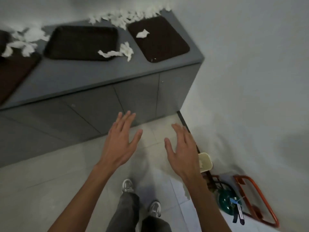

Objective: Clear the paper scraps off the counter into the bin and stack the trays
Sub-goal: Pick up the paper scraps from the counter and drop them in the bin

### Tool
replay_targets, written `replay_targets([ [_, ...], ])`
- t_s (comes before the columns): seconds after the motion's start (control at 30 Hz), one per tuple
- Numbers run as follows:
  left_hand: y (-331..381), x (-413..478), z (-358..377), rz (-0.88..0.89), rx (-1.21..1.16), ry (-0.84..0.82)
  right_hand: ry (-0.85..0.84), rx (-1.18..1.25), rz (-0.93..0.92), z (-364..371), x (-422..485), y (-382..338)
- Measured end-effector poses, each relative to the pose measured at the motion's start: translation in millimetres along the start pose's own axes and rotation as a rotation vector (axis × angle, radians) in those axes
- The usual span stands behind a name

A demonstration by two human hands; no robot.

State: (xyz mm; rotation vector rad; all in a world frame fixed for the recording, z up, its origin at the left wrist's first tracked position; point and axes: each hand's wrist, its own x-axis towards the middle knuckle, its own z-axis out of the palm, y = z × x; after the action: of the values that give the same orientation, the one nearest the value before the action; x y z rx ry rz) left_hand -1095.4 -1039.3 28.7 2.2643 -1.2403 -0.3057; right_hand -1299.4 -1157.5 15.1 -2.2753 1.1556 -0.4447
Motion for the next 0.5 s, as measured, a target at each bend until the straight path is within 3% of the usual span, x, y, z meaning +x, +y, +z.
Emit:
replay_targets([
  [0.27,-126.9,-99.2,-181.6,-0.271,0.011,0.284,-0.108,-0.004,-0.360,52.2,-12.6,-208.9],
  [0.5,-281.0,-197.3,-301.7,-0.575,-0.083,0.425,-0.208,0.071,-0.476,166.0,-12.4,-380.9],
])
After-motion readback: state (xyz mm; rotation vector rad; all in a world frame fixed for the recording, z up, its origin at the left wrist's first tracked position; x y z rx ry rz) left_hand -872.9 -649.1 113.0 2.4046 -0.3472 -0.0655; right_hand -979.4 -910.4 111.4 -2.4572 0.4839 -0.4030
